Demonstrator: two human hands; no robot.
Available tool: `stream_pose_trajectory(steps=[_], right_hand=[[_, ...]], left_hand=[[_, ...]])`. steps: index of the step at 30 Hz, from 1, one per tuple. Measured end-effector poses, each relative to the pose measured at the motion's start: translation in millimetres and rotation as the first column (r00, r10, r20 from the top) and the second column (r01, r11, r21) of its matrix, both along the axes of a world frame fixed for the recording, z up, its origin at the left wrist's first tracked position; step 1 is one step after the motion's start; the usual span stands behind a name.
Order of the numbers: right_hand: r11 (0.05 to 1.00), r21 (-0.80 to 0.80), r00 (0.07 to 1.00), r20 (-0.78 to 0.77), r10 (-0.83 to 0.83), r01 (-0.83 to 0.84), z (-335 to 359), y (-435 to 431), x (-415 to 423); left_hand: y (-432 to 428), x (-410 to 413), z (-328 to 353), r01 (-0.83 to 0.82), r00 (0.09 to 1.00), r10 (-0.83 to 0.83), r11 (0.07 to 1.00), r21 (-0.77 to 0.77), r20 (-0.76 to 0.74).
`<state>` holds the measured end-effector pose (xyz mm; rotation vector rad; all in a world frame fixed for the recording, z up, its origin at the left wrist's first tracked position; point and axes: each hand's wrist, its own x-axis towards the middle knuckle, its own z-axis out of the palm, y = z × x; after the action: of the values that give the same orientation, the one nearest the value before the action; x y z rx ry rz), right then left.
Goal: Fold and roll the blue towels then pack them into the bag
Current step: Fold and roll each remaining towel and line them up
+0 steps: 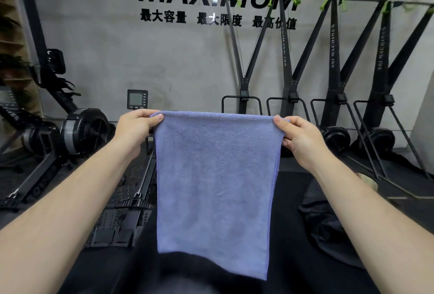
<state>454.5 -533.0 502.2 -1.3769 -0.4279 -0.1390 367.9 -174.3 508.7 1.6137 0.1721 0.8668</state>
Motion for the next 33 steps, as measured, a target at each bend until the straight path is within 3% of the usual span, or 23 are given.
stream_pose_trajectory(steps=[8, 12, 18, 22, 27, 31, 33], right_hand=[[0.976, -0.116, 0.976, -0.095, -0.195, 0.184, -35, 22, 46], [0.985, -0.031, 0.979, -0.109, -0.170, 0.168, -35, 35, 65], [0.981, 0.013, 0.981, -0.027, -0.193, 0.193, -43, 37, 64], [0.972, -0.117, 0.974, -0.071, -0.214, 0.204, -105, 27, 42], [0.917, -0.328, 0.934, -0.193, -0.301, 0.227, -241, 13, -4], [0.897, -0.408, 0.906, -0.291, -0.306, 0.172, -324, 13, -45], [0.873, -0.457, 0.913, -0.261, -0.312, 0.168, -347, 12, -59]], left_hand=[[24, 41, -35, -0.002, 0.986, -0.009, 0.998, -0.065, -0.168], [27, 55, -32, 0.000, 0.995, -0.014, 0.992, -0.129, -0.104], [19, 47, -43, 0.018, 1.000, -0.017, 0.995, -0.100, 0.009], [8, 23, -111, 0.011, 0.999, -0.016, 0.993, -0.121, -0.043], [-8, -20, -246, -0.027, 0.970, -0.006, 0.991, -0.135, -0.243], [-20, -53, -340, -0.035, 0.888, -0.005, 0.996, -0.079, -0.459], [-25, -63, -361, -0.058, 0.867, 0.049, 0.998, -0.003, -0.496]])
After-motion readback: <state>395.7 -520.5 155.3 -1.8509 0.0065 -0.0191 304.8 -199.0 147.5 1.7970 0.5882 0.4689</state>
